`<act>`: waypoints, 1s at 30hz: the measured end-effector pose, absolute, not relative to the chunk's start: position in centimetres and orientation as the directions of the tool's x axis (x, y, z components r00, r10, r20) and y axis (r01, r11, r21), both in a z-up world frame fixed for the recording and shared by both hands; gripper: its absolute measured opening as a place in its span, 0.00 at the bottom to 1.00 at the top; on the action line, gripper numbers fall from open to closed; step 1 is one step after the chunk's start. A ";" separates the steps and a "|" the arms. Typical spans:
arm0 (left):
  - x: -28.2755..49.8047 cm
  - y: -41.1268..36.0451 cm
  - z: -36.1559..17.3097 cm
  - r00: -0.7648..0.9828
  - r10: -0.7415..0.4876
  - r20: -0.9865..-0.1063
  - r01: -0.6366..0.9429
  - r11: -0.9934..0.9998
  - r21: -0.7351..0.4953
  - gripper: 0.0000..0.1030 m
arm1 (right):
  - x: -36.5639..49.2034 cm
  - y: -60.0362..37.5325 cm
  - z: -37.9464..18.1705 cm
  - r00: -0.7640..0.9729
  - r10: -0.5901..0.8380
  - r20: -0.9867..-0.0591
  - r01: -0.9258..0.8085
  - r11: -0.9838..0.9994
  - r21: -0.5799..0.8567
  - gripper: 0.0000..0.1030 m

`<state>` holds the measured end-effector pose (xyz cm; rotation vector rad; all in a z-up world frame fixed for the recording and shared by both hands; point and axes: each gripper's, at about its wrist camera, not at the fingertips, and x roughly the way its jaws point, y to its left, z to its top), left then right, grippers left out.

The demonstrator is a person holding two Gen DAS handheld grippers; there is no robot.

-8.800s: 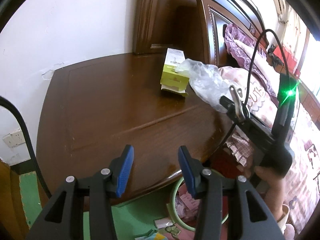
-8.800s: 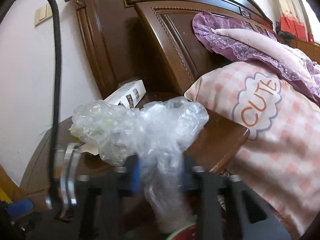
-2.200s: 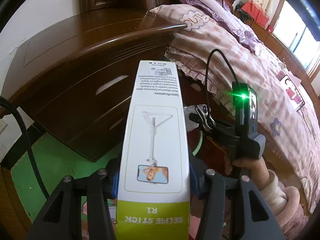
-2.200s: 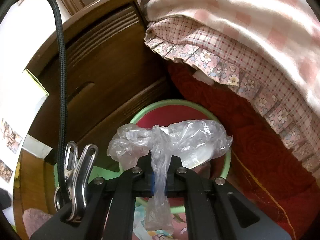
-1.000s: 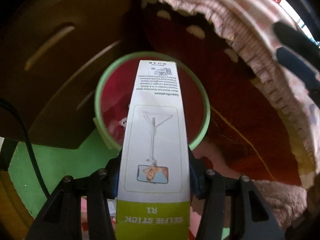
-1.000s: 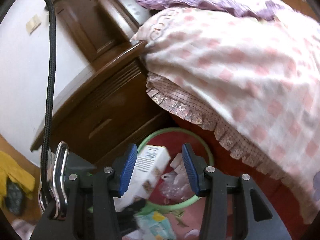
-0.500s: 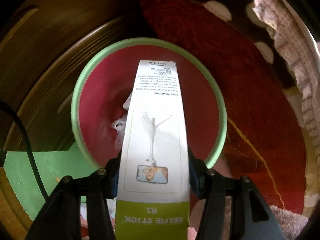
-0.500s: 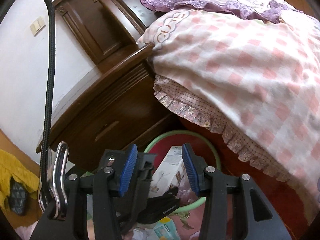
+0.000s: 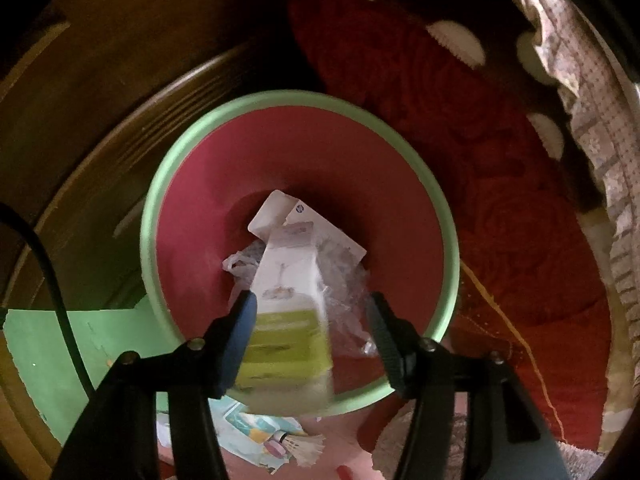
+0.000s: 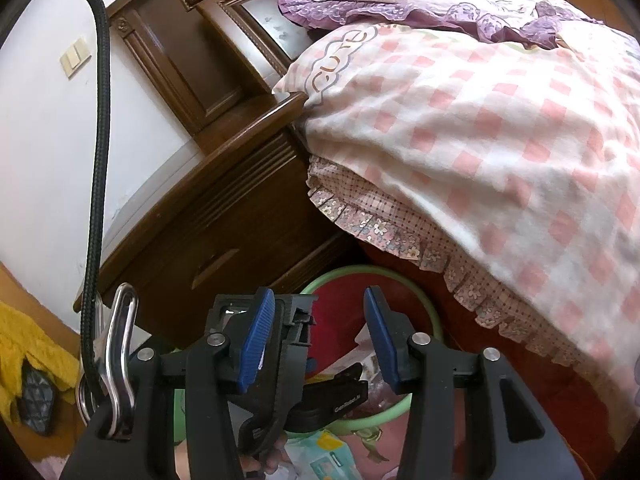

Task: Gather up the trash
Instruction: 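Open the left tool to drop the selfie-stick box into the bucket, then grip the green bucket rim with both tools and tilt the bucket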

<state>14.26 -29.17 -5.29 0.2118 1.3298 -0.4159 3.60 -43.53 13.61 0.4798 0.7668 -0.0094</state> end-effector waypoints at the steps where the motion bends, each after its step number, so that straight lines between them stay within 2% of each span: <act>1: 14.2 -29.1 -5.2 0.181 -0.174 -0.968 0.410 0.908 -0.086 0.58 | 3.6 -43.5 13.6 0.725 0.163 -0.669 0.180 0.893 0.412 0.46; 15: 13.9 -28.3 -2.1 0.230 -0.198 -0.953 0.401 0.911 -0.093 0.58 | 4.1 -43.4 12.7 0.703 0.165 -0.692 0.190 0.894 0.406 0.46; 23: 13.8 -24.7 -2.1 0.259 -0.162 -0.952 0.340 0.938 -0.067 0.58 | 5.0 -43.7 8.7 0.597 0.122 -0.793 0.267 0.902 0.340 0.46; 30: 14.7 -21.4 -3.7 0.259 -0.143 -0.955 0.286 0.956 -0.066 0.58 | 6.4 -43.3 4.2 0.470 0.048 -0.882 0.320 0.922 0.221 0.46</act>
